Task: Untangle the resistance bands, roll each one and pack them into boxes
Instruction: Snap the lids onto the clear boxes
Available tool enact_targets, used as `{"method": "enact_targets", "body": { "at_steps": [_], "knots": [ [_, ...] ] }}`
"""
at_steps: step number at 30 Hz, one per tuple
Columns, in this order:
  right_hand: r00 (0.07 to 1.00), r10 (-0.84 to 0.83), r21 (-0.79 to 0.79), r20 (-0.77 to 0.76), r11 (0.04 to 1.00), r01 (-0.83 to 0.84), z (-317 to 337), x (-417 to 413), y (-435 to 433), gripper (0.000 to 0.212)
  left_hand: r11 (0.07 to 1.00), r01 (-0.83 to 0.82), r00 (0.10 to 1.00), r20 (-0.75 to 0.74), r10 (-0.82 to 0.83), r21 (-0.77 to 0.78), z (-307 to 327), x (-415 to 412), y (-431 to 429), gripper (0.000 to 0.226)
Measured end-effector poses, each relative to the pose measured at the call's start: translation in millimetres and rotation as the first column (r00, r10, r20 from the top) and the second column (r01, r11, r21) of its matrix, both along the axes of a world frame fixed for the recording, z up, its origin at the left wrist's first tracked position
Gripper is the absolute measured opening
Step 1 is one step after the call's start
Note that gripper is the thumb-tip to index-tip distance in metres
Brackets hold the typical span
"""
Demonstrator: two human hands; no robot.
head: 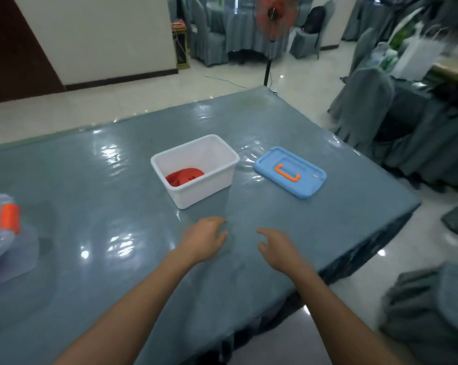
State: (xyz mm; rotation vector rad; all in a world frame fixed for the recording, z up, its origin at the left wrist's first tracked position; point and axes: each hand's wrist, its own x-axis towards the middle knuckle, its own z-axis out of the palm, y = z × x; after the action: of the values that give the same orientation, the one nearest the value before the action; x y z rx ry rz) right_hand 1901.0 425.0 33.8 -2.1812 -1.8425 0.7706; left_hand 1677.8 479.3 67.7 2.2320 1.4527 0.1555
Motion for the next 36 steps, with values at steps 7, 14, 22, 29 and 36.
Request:
{"method": "enact_targets", "body": {
  "at_steps": [7, 14, 22, 29, 36],
  "knots": [
    [0.998, -0.055, -0.055, 0.018, 0.997, 0.056, -7, 61, 76, 0.050, 0.997, -0.028, 0.994, 0.107, 0.035, -0.068, -35, 52, 63, 0.046],
    [0.985, -0.168, -0.118, -0.028, 0.979, 0.164, -13, 112, 144, 0.055, 0.986, -0.037, 0.992, 0.117, 0.056, -0.159, -64, 100, 121, 0.048],
    [0.923, -0.378, -0.054, -0.067, 0.925, 0.375, -44, 196, 191, 0.058, 0.972, -0.053, 0.989, 0.122, 0.083, -0.228, -83, 161, 186, 0.052],
    [0.890, -0.448, -0.090, -0.085, 0.893, 0.441, -72, 260, 223, 0.064, 0.940, -0.225, 0.964, 0.079, 0.253, -0.258, -95, 241, 277, 0.069],
    [0.875, -0.433, -0.067, -0.218, 0.901, 0.429, -85, 283, 244, 0.065, 0.829, -0.428, 0.883, 0.028, 0.468, -0.359, -128, 280, 336, 0.074]
  ]
}}
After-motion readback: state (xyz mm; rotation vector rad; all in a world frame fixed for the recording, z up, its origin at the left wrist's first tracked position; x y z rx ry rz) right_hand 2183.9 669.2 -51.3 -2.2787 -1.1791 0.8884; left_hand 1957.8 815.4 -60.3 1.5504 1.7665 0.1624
